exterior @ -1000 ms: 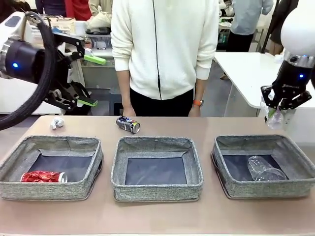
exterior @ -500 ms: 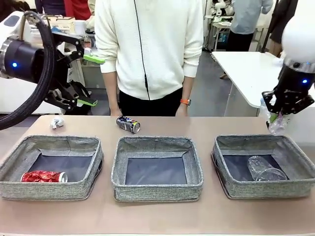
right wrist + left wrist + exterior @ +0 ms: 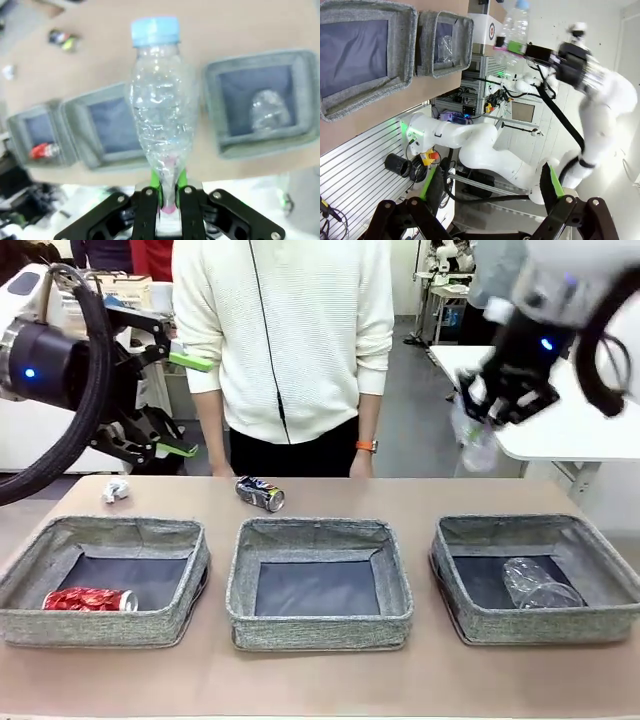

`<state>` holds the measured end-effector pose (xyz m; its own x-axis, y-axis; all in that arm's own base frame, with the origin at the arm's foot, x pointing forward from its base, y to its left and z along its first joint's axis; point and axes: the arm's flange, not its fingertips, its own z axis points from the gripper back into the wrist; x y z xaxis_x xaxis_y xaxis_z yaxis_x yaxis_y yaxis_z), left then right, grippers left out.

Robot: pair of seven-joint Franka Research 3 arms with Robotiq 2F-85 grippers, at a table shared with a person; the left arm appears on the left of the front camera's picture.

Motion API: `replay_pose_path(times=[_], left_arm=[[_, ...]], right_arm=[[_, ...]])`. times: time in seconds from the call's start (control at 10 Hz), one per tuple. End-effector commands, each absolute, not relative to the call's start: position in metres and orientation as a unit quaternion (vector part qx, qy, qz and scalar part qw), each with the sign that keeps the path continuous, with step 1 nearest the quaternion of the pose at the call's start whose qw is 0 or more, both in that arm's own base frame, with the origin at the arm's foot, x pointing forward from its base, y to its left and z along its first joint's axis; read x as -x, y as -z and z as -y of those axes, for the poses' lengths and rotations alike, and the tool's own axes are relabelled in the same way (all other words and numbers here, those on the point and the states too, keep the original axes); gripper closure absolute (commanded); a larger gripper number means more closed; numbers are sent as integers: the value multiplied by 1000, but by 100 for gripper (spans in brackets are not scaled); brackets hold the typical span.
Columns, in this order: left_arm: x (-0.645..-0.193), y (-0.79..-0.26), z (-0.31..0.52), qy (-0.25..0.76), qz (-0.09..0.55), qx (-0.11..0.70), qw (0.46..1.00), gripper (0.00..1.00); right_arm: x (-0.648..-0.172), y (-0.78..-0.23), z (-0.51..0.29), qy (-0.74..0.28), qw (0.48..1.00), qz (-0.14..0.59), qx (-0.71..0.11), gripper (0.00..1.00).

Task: Sort the waste into the appropriate baskets.
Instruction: Pick up the waste item pointed out by the person.

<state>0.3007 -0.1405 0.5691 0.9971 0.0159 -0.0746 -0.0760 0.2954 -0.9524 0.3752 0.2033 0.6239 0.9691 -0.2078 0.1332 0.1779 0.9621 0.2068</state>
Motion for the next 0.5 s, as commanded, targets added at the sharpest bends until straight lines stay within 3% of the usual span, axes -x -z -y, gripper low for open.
replay_pose_path(times=[0.0,0.4], left_arm=[[-301,-571,139,-27,-29,590,807,0],[-301,-571,139,-27,-29,590,807,0]], right_arm=[[-388,-655,-253,140,983,45,-106,87],[-341,-734,-303,99,988,46,-113,87]])
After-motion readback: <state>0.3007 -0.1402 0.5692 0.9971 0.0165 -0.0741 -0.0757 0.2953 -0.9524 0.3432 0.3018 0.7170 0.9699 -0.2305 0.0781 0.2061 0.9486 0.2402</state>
